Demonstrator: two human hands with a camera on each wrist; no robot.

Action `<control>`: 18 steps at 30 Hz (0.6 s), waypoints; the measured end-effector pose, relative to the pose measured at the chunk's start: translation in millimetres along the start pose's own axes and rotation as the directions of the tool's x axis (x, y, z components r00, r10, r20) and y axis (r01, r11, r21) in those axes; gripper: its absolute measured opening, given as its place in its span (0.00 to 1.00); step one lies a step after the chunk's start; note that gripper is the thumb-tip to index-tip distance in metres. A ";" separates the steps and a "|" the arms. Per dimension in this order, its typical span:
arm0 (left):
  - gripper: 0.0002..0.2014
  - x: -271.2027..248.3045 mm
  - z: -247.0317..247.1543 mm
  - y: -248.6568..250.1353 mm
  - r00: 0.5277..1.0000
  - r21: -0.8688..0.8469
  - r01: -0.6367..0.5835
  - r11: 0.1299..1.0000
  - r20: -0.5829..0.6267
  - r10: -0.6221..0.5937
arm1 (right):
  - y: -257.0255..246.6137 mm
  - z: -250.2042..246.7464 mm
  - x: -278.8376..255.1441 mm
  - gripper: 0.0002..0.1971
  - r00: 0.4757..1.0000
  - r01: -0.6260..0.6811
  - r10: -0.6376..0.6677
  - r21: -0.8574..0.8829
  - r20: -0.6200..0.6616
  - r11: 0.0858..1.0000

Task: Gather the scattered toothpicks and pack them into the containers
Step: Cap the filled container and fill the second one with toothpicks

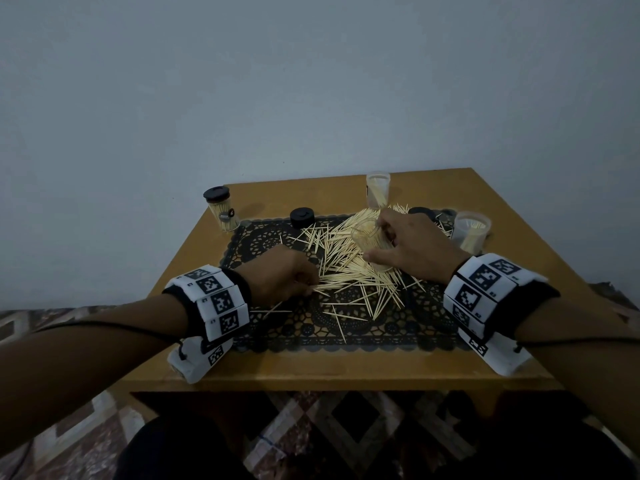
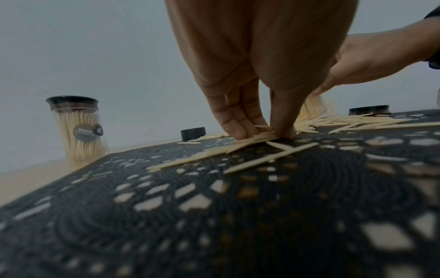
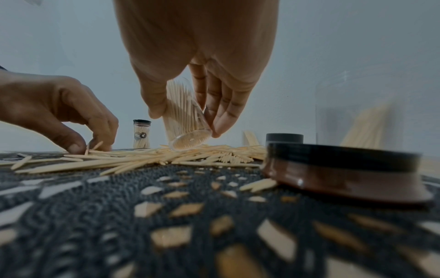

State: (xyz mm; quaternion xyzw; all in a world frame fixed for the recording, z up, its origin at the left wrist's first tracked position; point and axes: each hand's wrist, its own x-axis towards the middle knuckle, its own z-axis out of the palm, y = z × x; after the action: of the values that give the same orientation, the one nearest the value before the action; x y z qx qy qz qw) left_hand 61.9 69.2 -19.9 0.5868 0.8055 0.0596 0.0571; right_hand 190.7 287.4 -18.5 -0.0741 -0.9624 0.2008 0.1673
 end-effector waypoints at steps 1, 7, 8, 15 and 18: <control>0.09 -0.4 0.6 -0.8 1.000 -0.002 -0.003 1.000 -0.013 0.003 | 0.1 0.1 0.2 0.27 1.000 0.001 -0.001 0.002 0.000 1.000; 0.07 2.3 0.4 -3.8 1.000 -0.011 -0.009 1.000 0.012 0.009 | -0.4 0.4 -0.3 0.27 1.000 0.007 -0.007 0.005 -0.002 1.000; 0.06 3.4 0.3 -4.5 1.000 -0.020 -0.002 1.000 0.010 0.002 | -0.4 0.3 -0.5 0.26 1.000 0.007 -0.007 0.005 -0.001 1.000; 0.05 7.7 -2.6 -5.4 0.999 -0.001 -0.003 1.000 0.042 0.003 | 0.4 0.8 0.0 0.26 1.000 0.001 -0.001 0.010 0.003 1.000; 0.08 5.9 1.0 -4.3 0.996 0.101 -0.084 0.991 0.044 0.080 | 0.0 0.5 -0.2 0.26 1.000 0.000 0.000 0.010 0.011 1.000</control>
State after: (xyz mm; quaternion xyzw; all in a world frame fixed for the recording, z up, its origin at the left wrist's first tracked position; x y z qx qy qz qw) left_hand 56.3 73.5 -21.7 0.6225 0.7815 0.0087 0.0402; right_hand 190.8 287.2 -19.0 -0.0724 -0.9623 0.2059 0.1623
